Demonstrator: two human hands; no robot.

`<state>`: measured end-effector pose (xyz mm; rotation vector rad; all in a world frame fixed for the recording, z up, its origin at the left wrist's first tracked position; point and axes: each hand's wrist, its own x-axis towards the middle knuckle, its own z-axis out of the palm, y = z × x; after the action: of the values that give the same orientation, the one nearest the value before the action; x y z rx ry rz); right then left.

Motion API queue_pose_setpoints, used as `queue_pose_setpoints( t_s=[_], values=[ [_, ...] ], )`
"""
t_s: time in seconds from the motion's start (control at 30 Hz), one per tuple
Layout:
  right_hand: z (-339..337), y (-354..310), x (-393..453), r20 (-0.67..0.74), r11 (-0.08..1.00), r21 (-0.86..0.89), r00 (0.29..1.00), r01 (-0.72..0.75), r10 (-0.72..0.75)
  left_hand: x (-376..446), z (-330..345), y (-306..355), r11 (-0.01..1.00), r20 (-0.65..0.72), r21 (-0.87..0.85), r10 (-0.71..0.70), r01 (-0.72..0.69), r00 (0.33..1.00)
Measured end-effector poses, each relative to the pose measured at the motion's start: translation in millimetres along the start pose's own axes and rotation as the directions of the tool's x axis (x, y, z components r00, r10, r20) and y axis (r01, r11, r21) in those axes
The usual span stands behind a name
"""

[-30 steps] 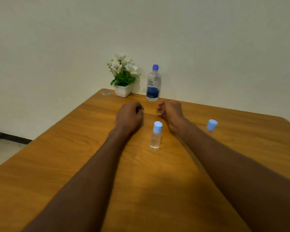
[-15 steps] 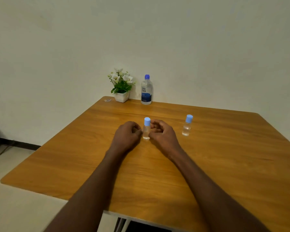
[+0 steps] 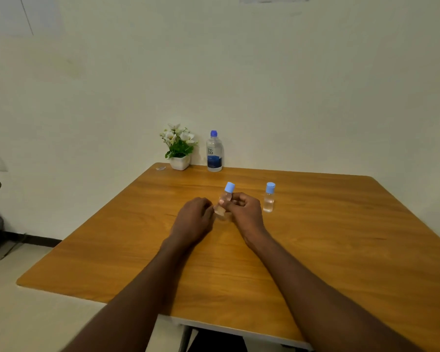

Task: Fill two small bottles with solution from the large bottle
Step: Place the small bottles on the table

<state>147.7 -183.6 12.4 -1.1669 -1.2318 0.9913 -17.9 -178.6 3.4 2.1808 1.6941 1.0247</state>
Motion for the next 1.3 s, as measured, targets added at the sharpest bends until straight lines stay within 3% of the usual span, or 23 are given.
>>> queue_pose_setpoints(
  t_s=[0.2,0.33,0.43,0.6,0.73,0.87,1.0,1.13,1.3],
  values=[
    [-33.0,-25.4,-26.5,-0.104,0.951,0.307,0.993,-0.029,0.064,-15.1,14.5,35.4,0.951,-0.205,-0.308,-0.061,-0.005,0.977],
    [-75.7,-39.5,-42.2,-0.082,0.884,0.468,0.995,-0.007,0.051,-26.5,41.8,87.7,0.903,-0.238,-0.408,0.036,-0.134,0.971],
    [-116.4,-48.5,-48.0,-0.117,0.846,0.532,0.993,0.049,0.017,-29.0,67.2,131.1,0.89,-0.256,-0.373,0.174,-0.264,0.951],
    [-191.5,-46.1,-41.2,-0.243,0.784,0.617,0.964,0.07,0.105,-13.0,116.4,186.9,0.904,-0.134,-0.318,0.254,-0.284,0.958],
    [-245.2,-31.3,-26.9,-0.332,0.771,0.634,0.921,0.059,0.203,11.2,158.3,218.7,0.9,0.02,-0.422,0.133,-0.112,0.991],
    [-284.9,-14.6,-2.1,-0.441,0.901,0.434,0.874,0.012,0.201,46.8,192.5,227.1,0.929,0.151,-0.371,0.066,-0.005,0.986],
    [-312.1,3.1,35.2,-0.577,0.999,0.042,0.815,-0.022,0.043,87.3,213.0,229.8,0.982,0.218,-0.188,0.071,-0.03,0.973],
    [-325.3,16.2,71.5,-0.612,0.894,-0.442,0.754,-0.075,-0.239,120.6,230.2,231.2,0.989,0.222,0.125,0.051,-0.08,0.974],
    [-339.9,37.9,122.2,-0.574,0.797,-0.587,0.766,-0.14,-0.288,153.7,252.2,229.2,0.979,0.269,0.156,0.088,-0.133,0.959]
  ],
)
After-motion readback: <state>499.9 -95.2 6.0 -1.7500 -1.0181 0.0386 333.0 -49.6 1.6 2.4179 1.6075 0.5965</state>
